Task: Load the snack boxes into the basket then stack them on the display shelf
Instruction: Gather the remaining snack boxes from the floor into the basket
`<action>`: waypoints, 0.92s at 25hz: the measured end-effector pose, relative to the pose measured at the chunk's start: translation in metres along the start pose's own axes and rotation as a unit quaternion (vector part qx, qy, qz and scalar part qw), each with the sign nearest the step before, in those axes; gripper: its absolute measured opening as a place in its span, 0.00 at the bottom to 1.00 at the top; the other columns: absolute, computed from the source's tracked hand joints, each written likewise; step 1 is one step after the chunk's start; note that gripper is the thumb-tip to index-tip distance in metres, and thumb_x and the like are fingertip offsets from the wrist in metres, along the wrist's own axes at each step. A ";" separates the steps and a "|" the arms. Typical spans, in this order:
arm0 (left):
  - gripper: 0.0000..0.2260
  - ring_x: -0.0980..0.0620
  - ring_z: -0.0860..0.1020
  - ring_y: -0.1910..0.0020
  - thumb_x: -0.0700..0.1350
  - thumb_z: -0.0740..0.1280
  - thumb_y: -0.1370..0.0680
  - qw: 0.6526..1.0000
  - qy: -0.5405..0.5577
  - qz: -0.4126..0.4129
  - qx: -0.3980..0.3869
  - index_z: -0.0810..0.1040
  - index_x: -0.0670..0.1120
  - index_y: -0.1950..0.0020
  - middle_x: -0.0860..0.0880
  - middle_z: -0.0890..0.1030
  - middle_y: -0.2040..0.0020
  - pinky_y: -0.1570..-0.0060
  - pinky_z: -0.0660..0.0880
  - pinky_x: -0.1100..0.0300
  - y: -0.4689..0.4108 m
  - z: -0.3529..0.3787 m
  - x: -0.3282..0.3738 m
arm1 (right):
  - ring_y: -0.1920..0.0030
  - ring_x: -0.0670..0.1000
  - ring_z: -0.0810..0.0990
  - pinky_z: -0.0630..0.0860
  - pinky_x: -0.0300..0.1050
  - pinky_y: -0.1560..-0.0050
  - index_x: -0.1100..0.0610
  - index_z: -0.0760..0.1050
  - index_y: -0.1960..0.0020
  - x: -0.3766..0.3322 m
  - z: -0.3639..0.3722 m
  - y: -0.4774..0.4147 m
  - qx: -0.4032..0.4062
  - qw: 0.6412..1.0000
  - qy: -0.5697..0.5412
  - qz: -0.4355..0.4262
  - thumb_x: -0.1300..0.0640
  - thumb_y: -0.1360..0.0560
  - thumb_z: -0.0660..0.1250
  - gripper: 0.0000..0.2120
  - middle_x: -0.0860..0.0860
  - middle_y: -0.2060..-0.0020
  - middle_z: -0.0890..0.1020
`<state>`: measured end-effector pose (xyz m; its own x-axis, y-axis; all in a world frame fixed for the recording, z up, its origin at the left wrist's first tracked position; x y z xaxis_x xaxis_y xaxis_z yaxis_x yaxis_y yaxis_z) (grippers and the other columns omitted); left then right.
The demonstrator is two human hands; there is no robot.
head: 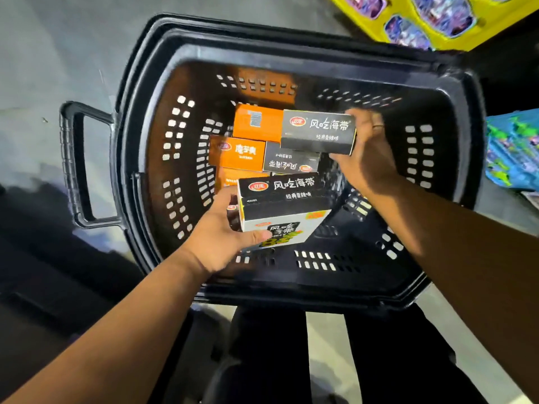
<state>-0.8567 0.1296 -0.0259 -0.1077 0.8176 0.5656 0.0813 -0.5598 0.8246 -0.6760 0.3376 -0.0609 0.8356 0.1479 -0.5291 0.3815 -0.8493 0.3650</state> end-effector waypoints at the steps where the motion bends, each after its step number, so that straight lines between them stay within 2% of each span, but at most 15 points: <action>1: 0.29 0.61 0.80 0.45 0.33 0.76 0.31 1.000 -0.005 0.000 -0.010 0.69 0.54 0.39 0.58 0.80 0.46 0.49 0.77 0.67 -0.003 0.004 0.001 | 0.43 0.48 0.71 0.68 0.35 0.44 0.61 0.65 0.28 0.005 0.004 -0.004 -0.011 1.000 -0.009 0.018 0.63 0.30 0.75 0.34 0.60 0.34 0.70; 3: 0.30 0.68 0.78 0.48 0.32 0.76 0.31 1.000 -0.011 0.000 -0.021 0.68 0.51 0.36 0.57 0.78 0.43 0.52 0.75 0.73 -0.009 0.009 0.002 | 0.44 0.44 0.70 0.64 0.29 0.46 0.58 0.64 0.27 0.017 0.016 -0.010 -0.021 0.998 -0.025 0.059 0.65 0.30 0.75 0.35 0.56 0.33 0.70; 5: 0.31 0.72 0.77 0.50 0.32 0.76 0.31 0.999 -0.016 -0.001 -0.028 0.67 0.49 0.33 0.56 0.77 0.43 0.54 0.73 0.76 -0.014 0.013 0.002 | 0.45 0.43 0.71 0.64 0.27 0.48 0.57 0.64 0.27 0.026 0.026 -0.016 -0.015 0.996 -0.040 0.081 0.66 0.30 0.74 0.35 0.54 0.35 0.73; 7: 0.32 0.69 0.78 0.48 0.32 0.76 0.31 0.999 -0.015 -0.004 -0.035 0.67 0.49 0.32 0.55 0.78 0.42 0.53 0.74 0.74 -0.019 0.017 -0.003 | 0.45 0.47 0.74 0.67 0.30 0.49 0.57 0.64 0.28 0.037 0.037 -0.022 -0.014 0.995 -0.042 0.090 0.68 0.32 0.73 0.35 0.55 0.37 0.74; 9: 0.32 0.62 0.78 0.43 0.34 0.77 0.31 0.999 -0.010 -0.006 -0.032 0.68 0.52 0.33 0.55 0.78 0.40 0.50 0.76 0.69 -0.025 0.019 -0.009 | 0.45 0.51 0.75 0.69 0.35 0.48 0.58 0.63 0.28 0.043 0.050 -0.027 -0.022 0.995 -0.030 0.089 0.68 0.32 0.72 0.36 0.57 0.35 0.70; 11: 0.32 0.60 0.77 0.39 0.36 0.78 0.31 0.999 -0.022 -0.001 -0.026 0.68 0.56 0.35 0.57 0.78 0.40 0.46 0.76 0.67 -0.032 0.020 -0.012 | 0.45 0.50 0.72 0.67 0.33 0.45 0.58 0.61 0.28 0.048 0.063 -0.031 -0.028 0.992 -0.053 0.112 0.66 0.34 0.75 0.39 0.58 0.33 0.64; 12: 0.32 0.61 0.76 0.39 0.37 0.78 0.32 0.999 -0.025 0.001 -0.024 0.68 0.57 0.35 0.58 0.78 0.40 0.45 0.76 0.68 -0.035 0.021 -0.014 | 0.45 0.47 0.70 0.66 0.31 0.45 0.58 0.60 0.28 0.052 0.069 -0.033 -0.021 0.987 -0.088 0.131 0.64 0.35 0.76 0.41 0.57 0.34 0.64; 14: 0.32 0.62 0.76 0.40 0.37 0.78 0.31 0.999 -0.030 0.001 -0.024 0.67 0.56 0.34 0.59 0.78 0.40 0.45 0.75 0.68 -0.040 0.025 -0.016 | 0.46 0.43 0.71 0.69 0.33 0.42 0.62 0.61 0.30 0.065 0.076 -0.038 0.009 0.971 -0.176 0.159 0.64 0.34 0.77 0.38 0.50 0.41 0.70; 16: 0.32 0.63 0.76 0.41 0.36 0.78 0.31 0.999 -0.040 0.002 -0.026 0.67 0.54 0.34 0.58 0.78 0.40 0.48 0.75 0.71 -0.045 0.029 -0.015 | 0.49 0.43 0.75 0.74 0.43 0.40 0.64 0.65 0.34 0.080 0.075 -0.041 0.022 0.960 -0.217 0.174 0.64 0.33 0.76 0.32 0.41 0.49 0.71; 17: 0.33 0.65 0.76 0.42 0.36 0.78 0.32 0.999 -0.046 0.008 -0.026 0.67 0.55 0.34 0.59 0.78 0.41 0.49 0.75 0.72 -0.047 0.032 -0.014 | 0.51 0.42 0.76 0.76 0.42 0.43 0.64 0.66 0.35 0.082 0.073 -0.041 0.009 0.957 -0.231 0.175 0.65 0.31 0.75 0.29 0.40 0.52 0.71; 18: 0.33 0.67 0.76 0.43 0.36 0.78 0.32 0.998 -0.053 0.014 -0.024 0.67 0.56 0.35 0.60 0.78 0.42 0.49 0.75 0.72 -0.049 0.034 -0.012 | 0.54 0.39 0.77 0.76 0.38 0.47 0.64 0.67 0.34 0.081 0.072 -0.040 -0.008 0.950 -0.253 0.182 0.65 0.29 0.73 0.26 0.40 0.53 0.72; 20: 0.34 0.67 0.77 0.43 0.37 0.79 0.33 0.997 -0.074 0.026 -0.023 0.68 0.59 0.36 0.62 0.79 0.43 0.44 0.75 0.68 -0.053 0.038 -0.009 | 0.55 0.36 0.76 0.72 0.32 0.49 0.60 0.67 0.33 0.070 0.064 -0.031 -0.023 0.920 -0.327 0.216 0.59 0.25 0.71 0.24 0.41 0.53 0.75; 23: 0.35 0.65 0.77 0.42 0.36 0.79 0.33 0.995 -0.089 0.031 -0.039 0.67 0.59 0.35 0.60 0.79 0.42 0.41 0.73 0.66 -0.054 0.047 -0.001 | 0.49 0.42 0.76 0.71 0.41 0.41 0.50 0.72 0.36 0.061 0.047 0.004 -0.066 0.879 -0.373 0.290 0.45 0.24 0.68 0.19 0.43 0.48 0.78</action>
<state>-0.8144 0.1657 -0.0713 0.0738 0.7879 0.6113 0.0052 -0.6133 0.7898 -0.6418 0.3196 -0.1281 0.4309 -0.7055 -0.5626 0.0610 -0.5993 0.7982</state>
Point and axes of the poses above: each hand's wrist, its own y-axis away from the middle knuckle, its own z-axis out of the palm, x = y × z, the point moved 6 cm from there along -y, towards the middle knuckle
